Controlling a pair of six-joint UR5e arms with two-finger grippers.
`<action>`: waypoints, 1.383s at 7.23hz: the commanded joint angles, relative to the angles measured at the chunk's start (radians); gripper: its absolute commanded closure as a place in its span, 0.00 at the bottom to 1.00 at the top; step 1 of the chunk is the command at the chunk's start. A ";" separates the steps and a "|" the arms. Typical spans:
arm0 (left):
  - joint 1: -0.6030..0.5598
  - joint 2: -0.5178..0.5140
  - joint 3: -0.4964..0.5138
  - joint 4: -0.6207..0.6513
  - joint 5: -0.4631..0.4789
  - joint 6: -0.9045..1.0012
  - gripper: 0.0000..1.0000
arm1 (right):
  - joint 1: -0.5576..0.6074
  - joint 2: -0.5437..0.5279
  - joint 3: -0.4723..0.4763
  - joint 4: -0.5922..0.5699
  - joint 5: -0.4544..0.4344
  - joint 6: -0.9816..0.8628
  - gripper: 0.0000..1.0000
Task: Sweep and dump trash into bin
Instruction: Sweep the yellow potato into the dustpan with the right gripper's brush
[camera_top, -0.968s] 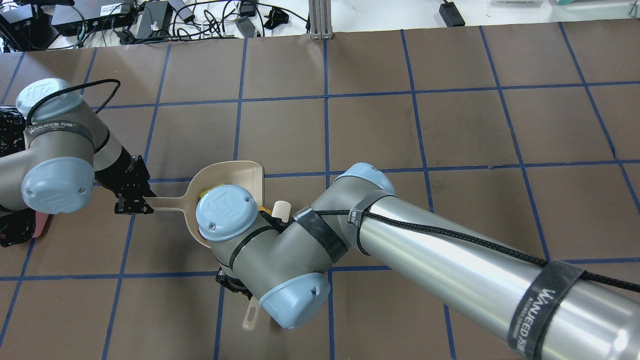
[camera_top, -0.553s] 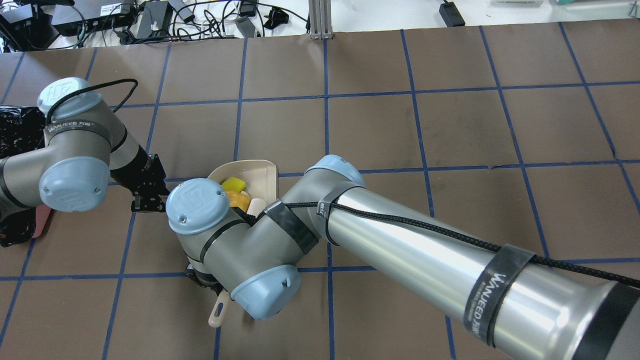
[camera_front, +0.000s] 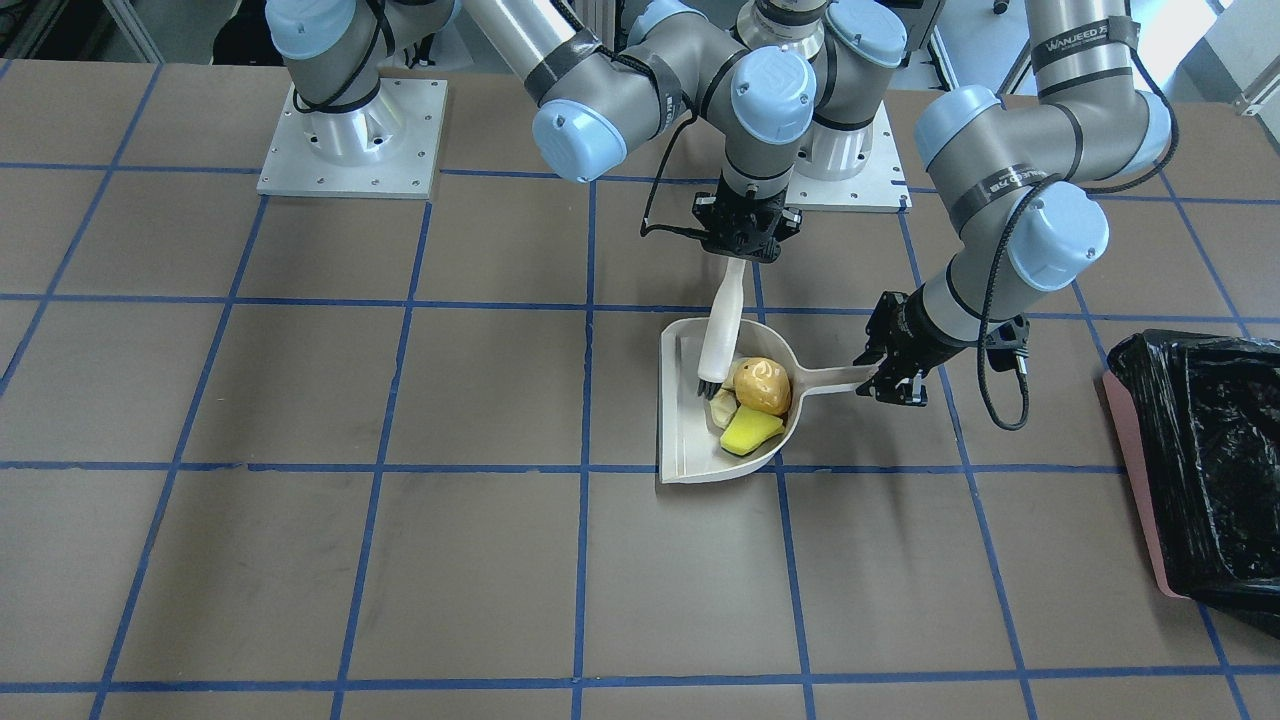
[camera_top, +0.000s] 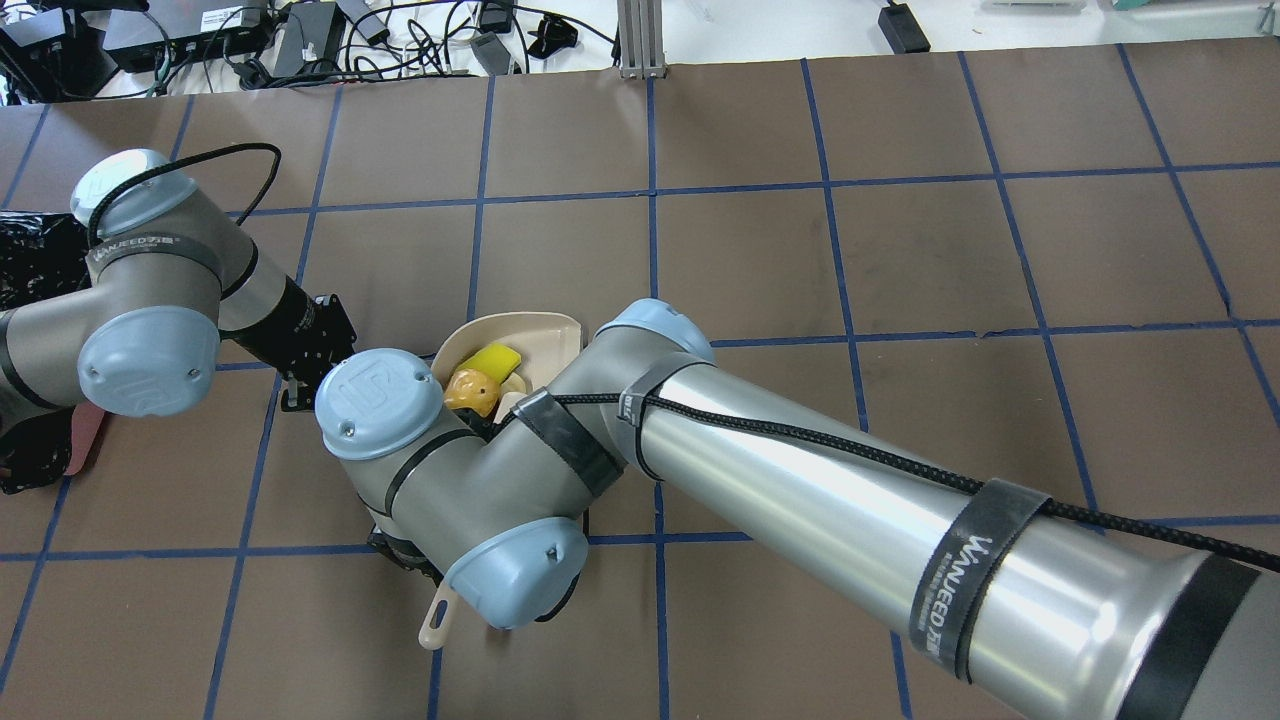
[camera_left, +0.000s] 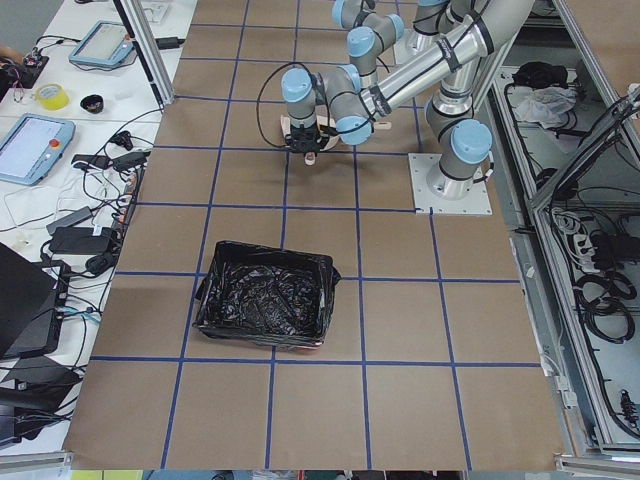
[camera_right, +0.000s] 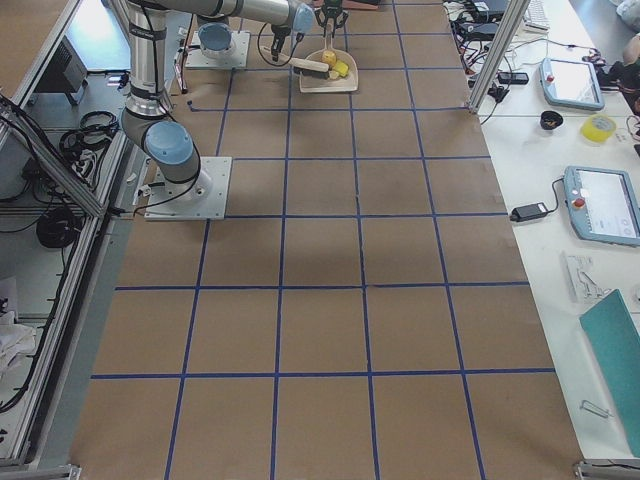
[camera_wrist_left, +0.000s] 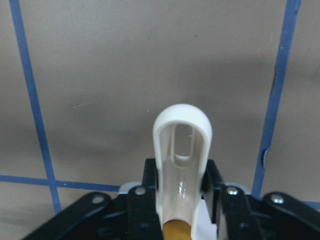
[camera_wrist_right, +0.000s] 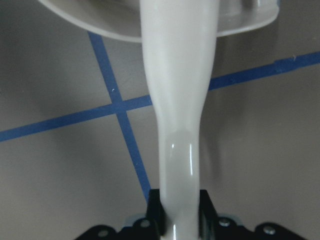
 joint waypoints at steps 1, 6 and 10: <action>0.005 -0.018 0.012 -0.008 -0.018 0.049 1.00 | -0.034 -0.058 0.003 0.106 -0.017 -0.102 1.00; 0.036 -0.057 0.156 -0.127 -0.055 0.055 1.00 | -0.137 -0.167 0.011 0.235 -0.060 -0.314 1.00; 0.141 -0.084 0.288 -0.251 -0.050 0.156 1.00 | -0.358 -0.273 0.012 0.372 -0.146 -0.533 1.00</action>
